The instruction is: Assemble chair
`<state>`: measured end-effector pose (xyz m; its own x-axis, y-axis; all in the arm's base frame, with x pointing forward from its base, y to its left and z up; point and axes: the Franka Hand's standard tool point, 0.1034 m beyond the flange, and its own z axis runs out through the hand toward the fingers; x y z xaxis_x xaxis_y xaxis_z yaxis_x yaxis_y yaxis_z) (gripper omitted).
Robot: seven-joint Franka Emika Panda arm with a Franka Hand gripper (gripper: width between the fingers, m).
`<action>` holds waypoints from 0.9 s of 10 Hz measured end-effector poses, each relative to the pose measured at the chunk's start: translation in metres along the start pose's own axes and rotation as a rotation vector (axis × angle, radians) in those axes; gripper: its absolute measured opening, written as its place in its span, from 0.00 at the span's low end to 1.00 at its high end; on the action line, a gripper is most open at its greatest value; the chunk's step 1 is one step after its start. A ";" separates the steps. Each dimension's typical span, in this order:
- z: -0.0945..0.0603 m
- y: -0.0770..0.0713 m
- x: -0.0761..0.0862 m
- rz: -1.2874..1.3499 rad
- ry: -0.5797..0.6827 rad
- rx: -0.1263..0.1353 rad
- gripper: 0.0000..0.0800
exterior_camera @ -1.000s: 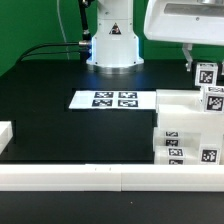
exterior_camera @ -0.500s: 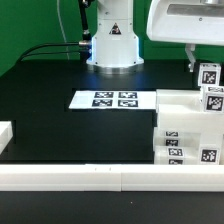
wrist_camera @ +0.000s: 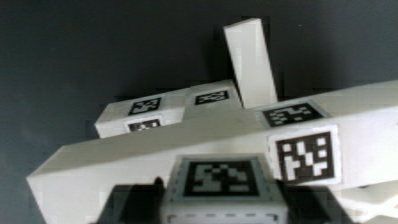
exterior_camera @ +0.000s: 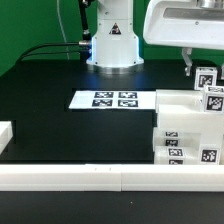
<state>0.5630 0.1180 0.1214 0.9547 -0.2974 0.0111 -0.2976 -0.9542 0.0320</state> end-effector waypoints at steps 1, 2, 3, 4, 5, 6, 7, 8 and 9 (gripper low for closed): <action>0.001 0.000 0.001 0.000 0.003 0.000 0.36; 0.001 0.000 0.001 0.000 0.004 0.000 0.36; 0.001 0.000 0.001 0.000 0.004 0.000 0.36; 0.001 0.000 0.001 0.001 0.004 0.000 0.36; 0.001 0.000 0.001 0.001 0.004 0.000 0.36; 0.001 0.000 0.001 0.001 0.004 0.000 0.36; 0.001 0.000 0.001 0.012 0.004 0.001 0.36; 0.001 0.000 0.001 0.027 0.004 0.001 0.36; 0.001 0.000 0.001 0.029 0.004 0.001 0.36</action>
Offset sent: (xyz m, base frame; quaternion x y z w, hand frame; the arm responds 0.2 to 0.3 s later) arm 0.0032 -0.0022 -0.0065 -0.0015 0.0009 -0.0034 1.0000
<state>0.5642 0.1179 0.1208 0.9456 -0.3248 0.0158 -0.3252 -0.9452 0.0305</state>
